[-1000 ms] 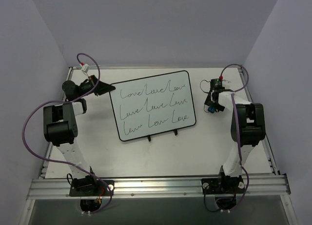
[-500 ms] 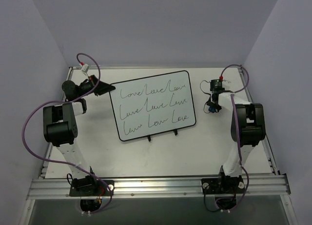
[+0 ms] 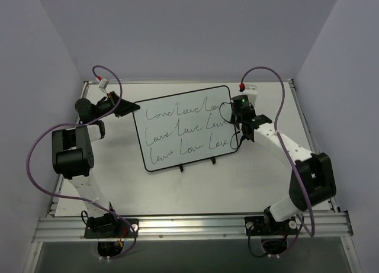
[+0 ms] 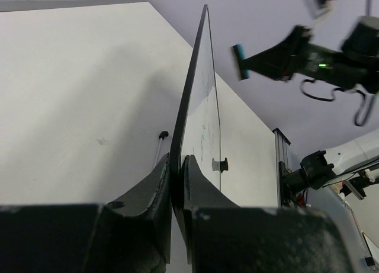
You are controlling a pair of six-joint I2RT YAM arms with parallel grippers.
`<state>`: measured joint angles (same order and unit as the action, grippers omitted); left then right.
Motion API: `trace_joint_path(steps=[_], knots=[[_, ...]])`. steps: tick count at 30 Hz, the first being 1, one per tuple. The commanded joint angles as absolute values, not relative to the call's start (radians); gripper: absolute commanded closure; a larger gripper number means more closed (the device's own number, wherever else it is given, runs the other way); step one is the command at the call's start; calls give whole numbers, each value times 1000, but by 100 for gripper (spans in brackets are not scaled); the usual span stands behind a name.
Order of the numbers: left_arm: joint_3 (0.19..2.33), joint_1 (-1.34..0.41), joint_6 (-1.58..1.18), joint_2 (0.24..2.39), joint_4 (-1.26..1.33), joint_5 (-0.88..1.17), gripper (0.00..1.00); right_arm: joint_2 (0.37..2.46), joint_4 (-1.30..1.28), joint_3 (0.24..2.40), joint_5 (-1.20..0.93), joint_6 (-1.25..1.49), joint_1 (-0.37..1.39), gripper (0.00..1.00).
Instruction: Erase the whiteboard
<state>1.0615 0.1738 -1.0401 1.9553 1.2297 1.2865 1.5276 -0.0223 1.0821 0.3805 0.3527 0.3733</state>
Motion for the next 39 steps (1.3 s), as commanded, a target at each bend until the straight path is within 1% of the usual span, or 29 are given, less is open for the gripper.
trace_joint_path(steps=[1, 3, 4, 5, 7, 8, 11, 14, 21, 26, 33, 39], knots=[[1062, 176, -867, 1888, 1318, 1221, 98, 1352, 90, 1068, 503, 318, 559, 100], [1060, 166, -867, 1890, 1319, 1224, 98, 1341, 150, 1057, 494, 314, 650, 100], [1057, 163, -852, 1888, 1318, 1224, 98, 1357, 185, 1066, 482, 316, 723, 100], [1054, 158, -835, 1875, 1289, 1223, 98, 1383, 193, 1083, 486, 310, 760, 100], [1045, 150, -748, 1855, 1223, 1215, 98, 1488, 195, 1170, 570, 282, 851, 100], [1042, 146, -715, 1829, 1148, 1209, 98, 1562, 192, 1205, 595, 258, 927, 100], [1040, 130, -580, 1787, 981, 1197, 98, 1673, 190, 1343, 641, 242, 1027, 100], [1043, 115, -529, 1778, 917, 1195, 98, 1808, 196, 1446, 686, 215, 1078, 100], [1028, 98, -489, 1784, 885, 1184, 98, 1957, 193, 1594, 675, 170, 1095, 100], [1002, 95, -482, 1787, 922, 1187, 98, 2032, 163, 1677, 654, 146, 1080, 100], [973, 94, -460, 1776, 942, 1195, 98, 2025, 265, 1609, 594, 101, 999, 100], [959, 94, -385, 1743, 885, 1181, 98, 1973, 331, 1499, 592, 81, 928, 100]])
